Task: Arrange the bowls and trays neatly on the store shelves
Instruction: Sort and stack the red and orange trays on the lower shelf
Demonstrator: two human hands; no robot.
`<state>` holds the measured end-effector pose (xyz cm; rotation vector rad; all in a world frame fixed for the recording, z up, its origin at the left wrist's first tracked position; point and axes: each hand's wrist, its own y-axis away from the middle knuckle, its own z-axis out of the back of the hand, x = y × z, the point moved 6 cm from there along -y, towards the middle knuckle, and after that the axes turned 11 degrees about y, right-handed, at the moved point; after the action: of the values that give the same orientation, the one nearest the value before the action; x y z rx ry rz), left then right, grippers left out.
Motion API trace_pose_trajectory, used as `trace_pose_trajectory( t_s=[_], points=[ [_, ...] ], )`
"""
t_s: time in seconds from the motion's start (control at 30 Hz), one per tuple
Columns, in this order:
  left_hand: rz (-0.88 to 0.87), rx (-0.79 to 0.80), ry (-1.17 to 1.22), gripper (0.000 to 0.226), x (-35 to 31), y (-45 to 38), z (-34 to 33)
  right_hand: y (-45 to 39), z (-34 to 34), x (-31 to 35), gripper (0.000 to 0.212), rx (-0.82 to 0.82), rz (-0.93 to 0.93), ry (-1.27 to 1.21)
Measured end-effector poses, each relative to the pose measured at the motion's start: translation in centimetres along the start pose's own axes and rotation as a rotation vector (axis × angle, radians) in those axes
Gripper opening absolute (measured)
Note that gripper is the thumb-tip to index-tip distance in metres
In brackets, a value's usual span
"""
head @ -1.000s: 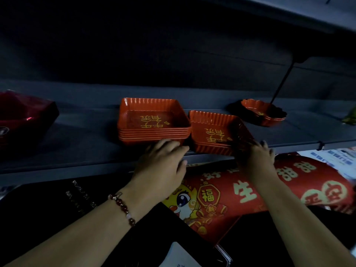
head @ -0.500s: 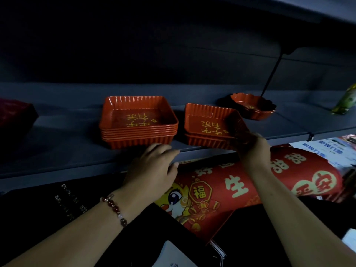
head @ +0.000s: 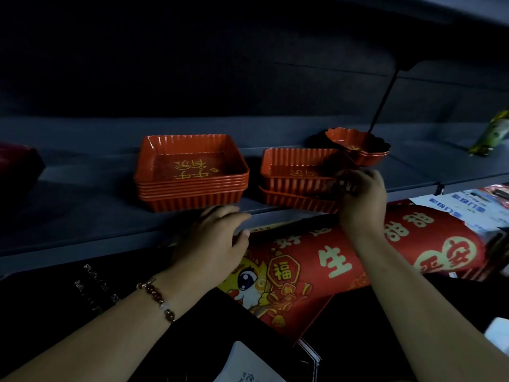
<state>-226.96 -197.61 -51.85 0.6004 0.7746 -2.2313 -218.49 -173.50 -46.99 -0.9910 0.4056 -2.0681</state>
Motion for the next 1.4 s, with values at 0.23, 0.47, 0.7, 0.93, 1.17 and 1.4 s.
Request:
trace_pose_trajectory(
  t_s=[0.23, 0.47, 0.7, 0.93, 1.17, 1.4],
  points=[
    [0.193, -0.103, 0.472, 0.032, 1.1, 0.1, 1.3, 0.4, 2.8, 2.1, 0.020, -0.089, 0.015, -0.118],
    [0.212, -0.186, 0.826, 0.076, -0.1, 0.3, 3.2, 2.3, 3.9, 5.4, 0.017, -0.045, 0.122, -0.239],
    [0.182, -0.291, 0.836, 0.039, -0.3, 1.2, 5.1, 4.2, 2.1, 9.0, 0.020, 0.060, 0.225, -0.352],
    [0.182, -0.385, 0.849, 0.028, 2.6, 0.7, 6.6, 3.3, -1.2, 7.8, 0.040, 0.255, -0.230, -0.810],
    [0.180, -0.494, 0.716, 0.049, 4.5, 0.7, 9.1, 4.3, -4.8, 10.0, 0.020, 0.342, -0.251, -0.878],
    [0.178, -0.450, 0.573, 0.051, 7.0, 0.7, 11.0, 4.2, -7.3, 12.5, 0.019, 0.393, -0.159, -0.784]
  ],
)
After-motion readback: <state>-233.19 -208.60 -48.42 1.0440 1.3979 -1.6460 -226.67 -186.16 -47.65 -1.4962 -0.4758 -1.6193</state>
